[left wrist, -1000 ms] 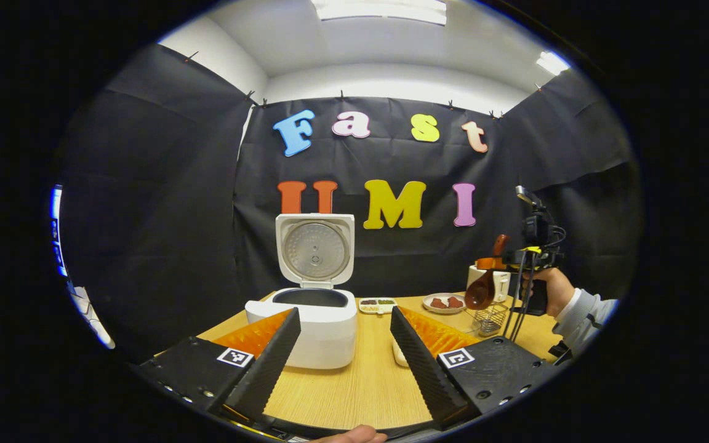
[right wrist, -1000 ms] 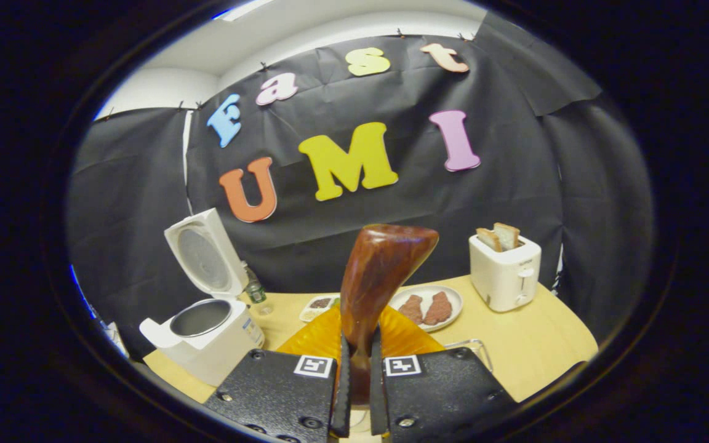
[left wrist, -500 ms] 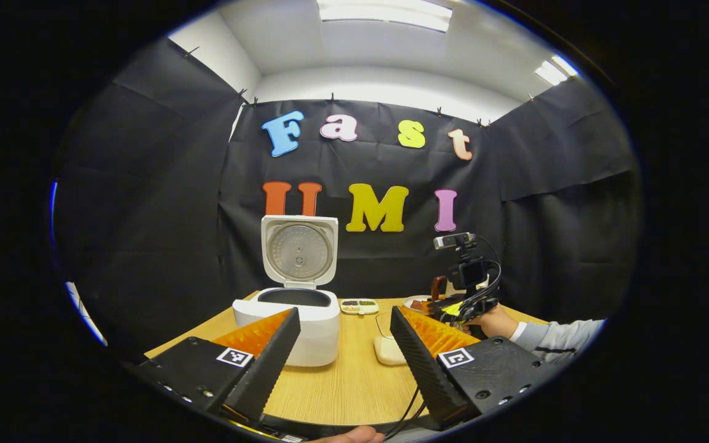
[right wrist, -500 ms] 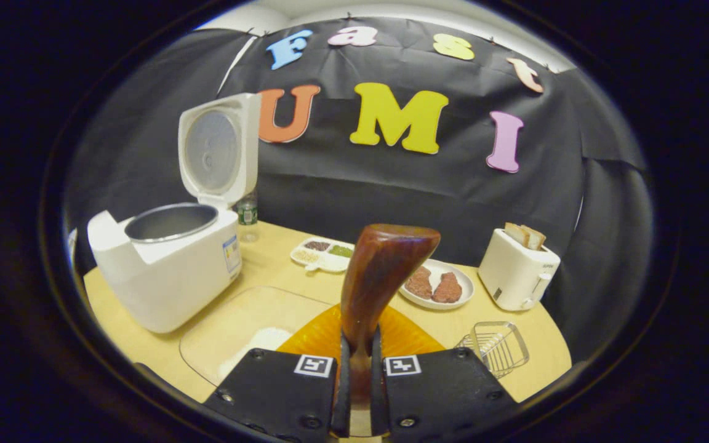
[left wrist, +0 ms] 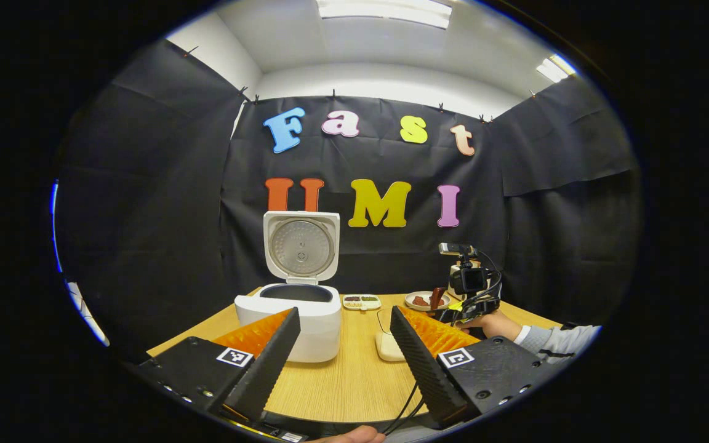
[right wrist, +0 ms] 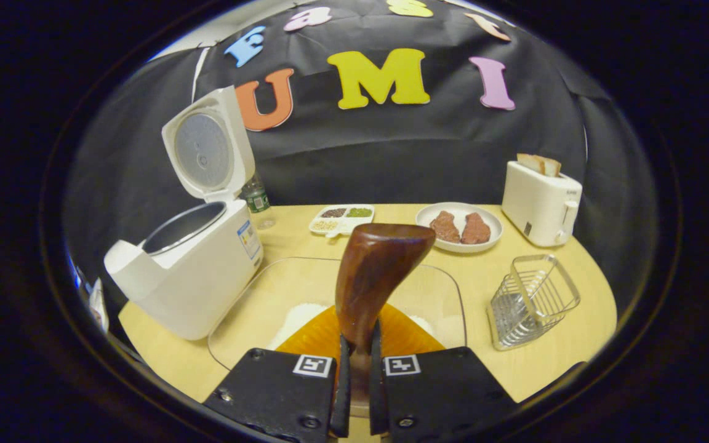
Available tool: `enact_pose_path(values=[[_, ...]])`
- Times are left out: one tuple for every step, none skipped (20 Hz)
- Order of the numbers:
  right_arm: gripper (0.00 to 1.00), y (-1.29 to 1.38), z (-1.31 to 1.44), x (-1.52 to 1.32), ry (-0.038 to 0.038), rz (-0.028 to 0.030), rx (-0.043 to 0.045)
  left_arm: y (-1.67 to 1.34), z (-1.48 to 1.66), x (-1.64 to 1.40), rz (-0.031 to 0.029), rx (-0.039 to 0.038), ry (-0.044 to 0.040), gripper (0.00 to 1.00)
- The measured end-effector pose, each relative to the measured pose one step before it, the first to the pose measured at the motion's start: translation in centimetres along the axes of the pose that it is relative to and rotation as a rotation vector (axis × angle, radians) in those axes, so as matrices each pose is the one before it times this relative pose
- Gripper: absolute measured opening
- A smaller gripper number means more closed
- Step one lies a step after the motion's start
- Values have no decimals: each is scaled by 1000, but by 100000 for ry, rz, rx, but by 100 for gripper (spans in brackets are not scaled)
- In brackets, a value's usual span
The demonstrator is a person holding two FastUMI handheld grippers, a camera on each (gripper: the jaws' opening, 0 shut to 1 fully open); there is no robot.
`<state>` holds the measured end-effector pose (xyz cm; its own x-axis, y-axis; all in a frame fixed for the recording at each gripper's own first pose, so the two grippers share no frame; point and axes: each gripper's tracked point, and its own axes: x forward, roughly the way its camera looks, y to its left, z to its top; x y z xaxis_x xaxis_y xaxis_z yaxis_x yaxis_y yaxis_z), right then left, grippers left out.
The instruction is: Close the left gripper, press the button to open the rice cooker; take a wooden spoon from the chopstick holder with the right hand, scoop a spoonful of rice and pour it into the rice cooker, then put the wooden spoon back into the chopstick holder.
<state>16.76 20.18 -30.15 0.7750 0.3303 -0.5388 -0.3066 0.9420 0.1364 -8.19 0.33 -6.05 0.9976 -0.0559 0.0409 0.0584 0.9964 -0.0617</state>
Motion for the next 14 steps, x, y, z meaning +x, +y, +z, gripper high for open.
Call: enact_pose_path(values=[[18,678,-152,28,-299,2815,3693,-297,200,-145,-569,607,-749,94],[18,582,-137,53,-418,2085,2925,-161,233,-82,-588,323,-673,94],[18,493,-153,172,-714,2043,2397,-330,97,-86,-907,264,-686,94],[18,639,-38,113,-912,2488,1985,-300,55,66,-1133,28,-315,94],[18,409,-30,256,-750,2684,2917,-258,-149,12,-1290,84,125,94],[18,264,-179,385,5,2673,3244,-218,-152,69,-856,408,419,94],[18,249,-111,320,778,2735,4145,172,-25,97,175,607,-23,94],[18,83,-22,362,605,1981,4641,338,-64,160,892,447,113,94],[18,219,252,137,149,2908,3194,365,-251,82,1022,217,427,94],[18,430,167,-2,343,3453,4746,392,-124,146,1163,34,462,94],[17,353,19,-107,-88,2457,4225,430,-142,7,1421,-102,380,94],[18,18,231,-162,-732,727,3401,545,152,47,1737,-260,-369,94],[17,-162,428,-256,-771,-105,2734,407,257,-53,1253,-408,-594,94],[17,-47,610,-392,-1912,368,2207,218,149,29,568,-987,-765,94]])
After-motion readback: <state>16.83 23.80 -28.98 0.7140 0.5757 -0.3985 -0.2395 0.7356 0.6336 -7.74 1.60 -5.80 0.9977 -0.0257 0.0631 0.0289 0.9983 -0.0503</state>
